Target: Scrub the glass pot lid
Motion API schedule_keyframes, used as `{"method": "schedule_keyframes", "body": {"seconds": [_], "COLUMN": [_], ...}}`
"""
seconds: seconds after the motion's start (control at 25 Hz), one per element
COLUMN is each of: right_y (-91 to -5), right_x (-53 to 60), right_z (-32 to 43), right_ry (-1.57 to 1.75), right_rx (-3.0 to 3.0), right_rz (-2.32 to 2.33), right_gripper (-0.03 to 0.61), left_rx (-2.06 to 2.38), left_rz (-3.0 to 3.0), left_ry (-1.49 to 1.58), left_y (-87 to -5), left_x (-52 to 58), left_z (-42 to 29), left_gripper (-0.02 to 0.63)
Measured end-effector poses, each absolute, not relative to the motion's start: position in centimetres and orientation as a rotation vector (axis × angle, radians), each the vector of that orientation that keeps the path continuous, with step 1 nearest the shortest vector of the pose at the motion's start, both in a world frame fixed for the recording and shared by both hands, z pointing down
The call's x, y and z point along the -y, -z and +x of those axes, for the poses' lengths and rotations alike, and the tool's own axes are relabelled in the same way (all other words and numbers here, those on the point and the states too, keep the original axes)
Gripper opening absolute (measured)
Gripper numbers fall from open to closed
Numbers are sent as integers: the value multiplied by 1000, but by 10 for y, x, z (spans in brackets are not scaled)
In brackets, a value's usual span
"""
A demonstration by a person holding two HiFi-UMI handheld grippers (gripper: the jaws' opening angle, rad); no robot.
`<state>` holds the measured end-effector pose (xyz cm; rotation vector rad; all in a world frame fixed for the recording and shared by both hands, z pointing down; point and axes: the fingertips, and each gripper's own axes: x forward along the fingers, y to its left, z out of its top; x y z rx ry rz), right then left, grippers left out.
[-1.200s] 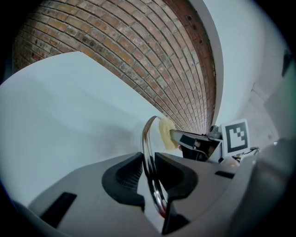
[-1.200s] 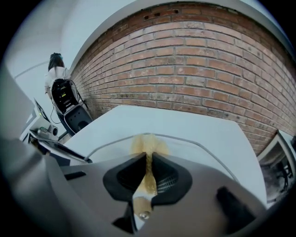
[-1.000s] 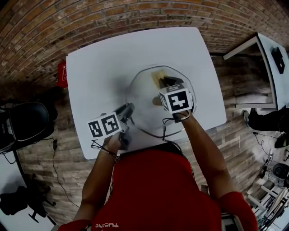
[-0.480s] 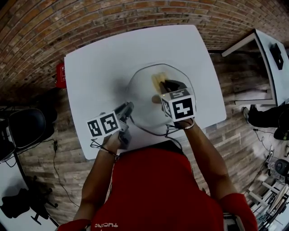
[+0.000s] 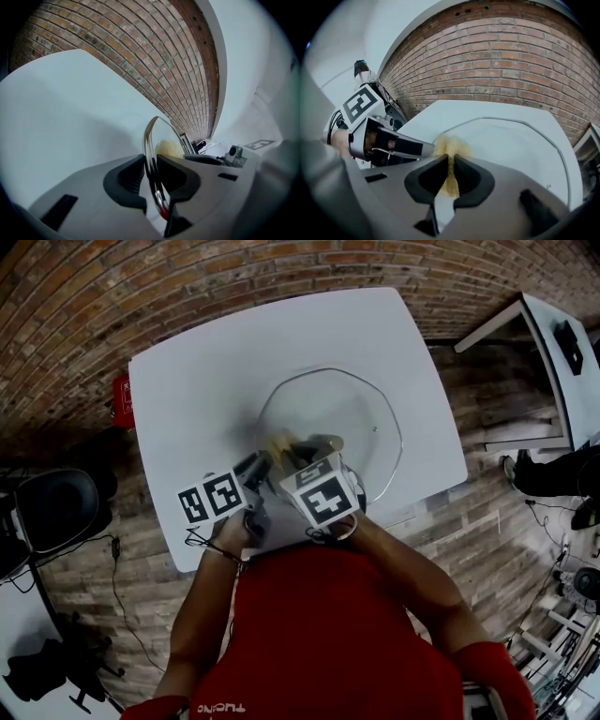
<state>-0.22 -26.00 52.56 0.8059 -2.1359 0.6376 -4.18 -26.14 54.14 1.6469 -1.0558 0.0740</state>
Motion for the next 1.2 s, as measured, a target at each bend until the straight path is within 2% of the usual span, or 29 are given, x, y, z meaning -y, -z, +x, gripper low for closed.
{"method": "schedule_keyframes", "body": {"seconds": [0.2, 0.6, 0.8, 0.96, 1.2], "right_y": [-530, -534, -528, -521, -507], "right_x": [268, 305, 314, 304, 249], "right_z": [22, 148, 187, 171, 74], "right_ry": [-616, -582, -593, -624, -686], "right_rx": [2094, 1908, 1857, 1893, 2085], "right_rz": [874, 1130, 1234, 1218, 960], "right_gripper": [52, 52, 52, 52, 52], "left_rx": [1057, 1060, 1060, 1060, 1061], "left_rz": [1644, 1647, 1647, 1646, 1643], "left_ry": [-69, -67, -67, -70, -63], "left_y": [-541, -541, -540, -541, -542], "left_x": [260, 261, 263, 263, 264], "left_z": [-43, -43, -42, -42, -42], "left_gripper": [91, 91, 91, 91, 89]}}
